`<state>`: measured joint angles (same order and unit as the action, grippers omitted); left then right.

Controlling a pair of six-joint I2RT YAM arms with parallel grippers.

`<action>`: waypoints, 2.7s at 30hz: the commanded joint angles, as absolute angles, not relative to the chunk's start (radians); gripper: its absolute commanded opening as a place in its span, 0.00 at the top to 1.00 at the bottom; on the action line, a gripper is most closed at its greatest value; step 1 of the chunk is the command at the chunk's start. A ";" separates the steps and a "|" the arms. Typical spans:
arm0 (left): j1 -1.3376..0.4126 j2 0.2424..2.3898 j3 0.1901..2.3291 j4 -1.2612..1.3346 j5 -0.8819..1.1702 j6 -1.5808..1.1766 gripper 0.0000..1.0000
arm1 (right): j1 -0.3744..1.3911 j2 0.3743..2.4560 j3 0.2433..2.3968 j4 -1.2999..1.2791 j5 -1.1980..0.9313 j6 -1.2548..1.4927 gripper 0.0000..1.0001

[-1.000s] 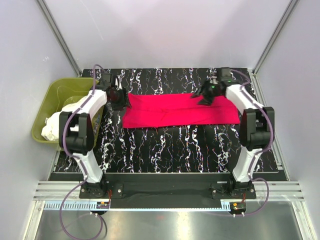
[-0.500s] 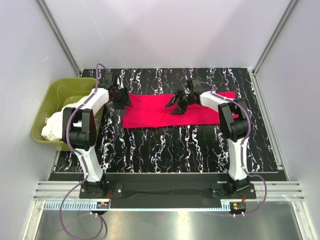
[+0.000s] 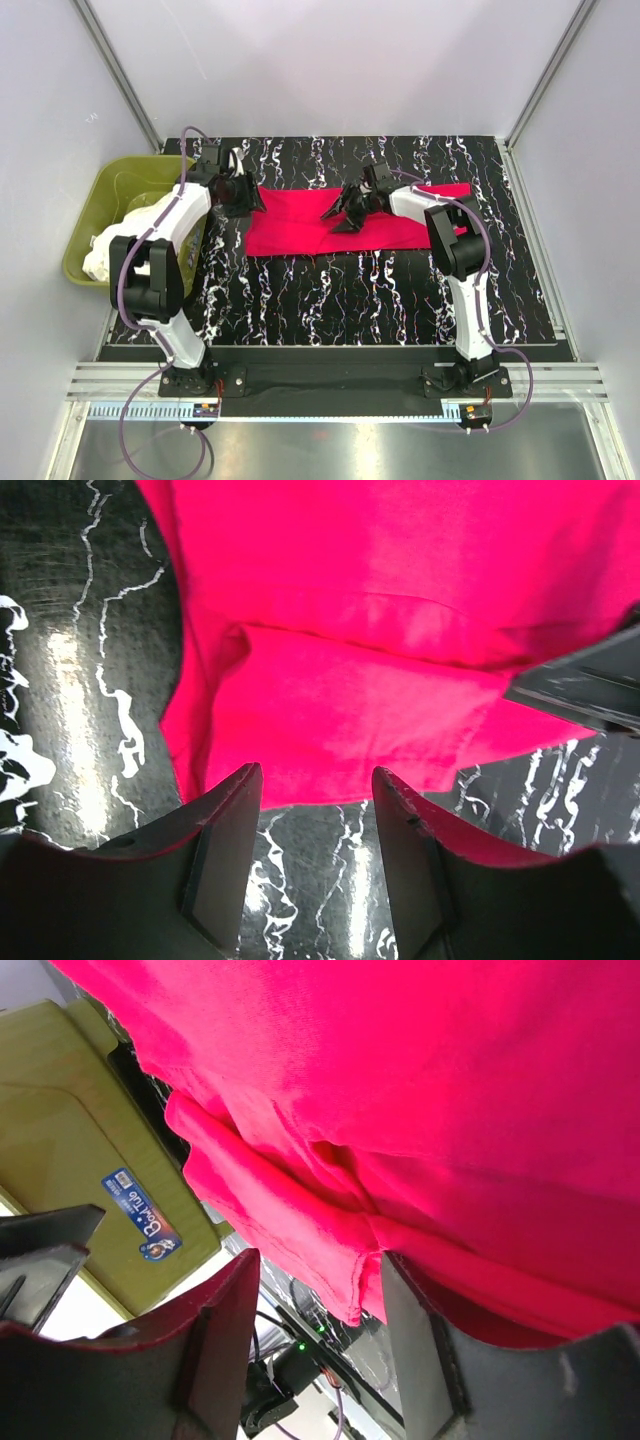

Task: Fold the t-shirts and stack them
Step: Fold the tshirt

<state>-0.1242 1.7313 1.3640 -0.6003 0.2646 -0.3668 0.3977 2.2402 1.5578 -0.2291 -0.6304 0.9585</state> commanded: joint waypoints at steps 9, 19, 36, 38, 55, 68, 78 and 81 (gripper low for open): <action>-0.132 1.637 1.359 -0.612 0.327 -0.383 0.46 | 0.437 2.241 1.583 -0.158 -0.652 1.020 0.45; -0.141 1.594 1.316 -0.618 0.325 -0.388 0.46 | 0.436 2.316 1.697 -0.167 -0.592 1.026 0.46; -0.150 1.594 1.292 -0.607 0.307 -0.394 0.46 | 0.436 2.255 1.715 -0.354 -0.675 0.786 0.45; -0.150 1.592 1.296 -0.612 0.304 -0.393 0.46 | 0.436 2.296 1.816 -0.480 -0.690 0.694 0.43; -0.166 1.411 1.169 -0.620 0.279 -0.471 0.47 | 0.477 2.487 2.207 -0.700 -0.821 0.178 0.45; -0.166 1.224 1.051 -0.689 0.264 -0.482 0.47 | 0.557 2.600 2.341 -0.709 -0.835 0.094 0.42; -0.166 1.186 1.002 -0.681 0.259 -0.485 0.47 | 0.558 2.579 2.358 -0.782 -0.624 0.005 0.47; -0.166 1.189 0.996 -0.669 0.265 -0.489 0.47 | 0.560 2.565 2.352 -0.784 -0.601 0.005 0.51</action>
<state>-0.1646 1.2125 1.0031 -0.7074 0.2729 -0.4797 0.5610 2.6007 2.3112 -0.7635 -0.6708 0.0410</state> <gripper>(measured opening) 0.533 0.501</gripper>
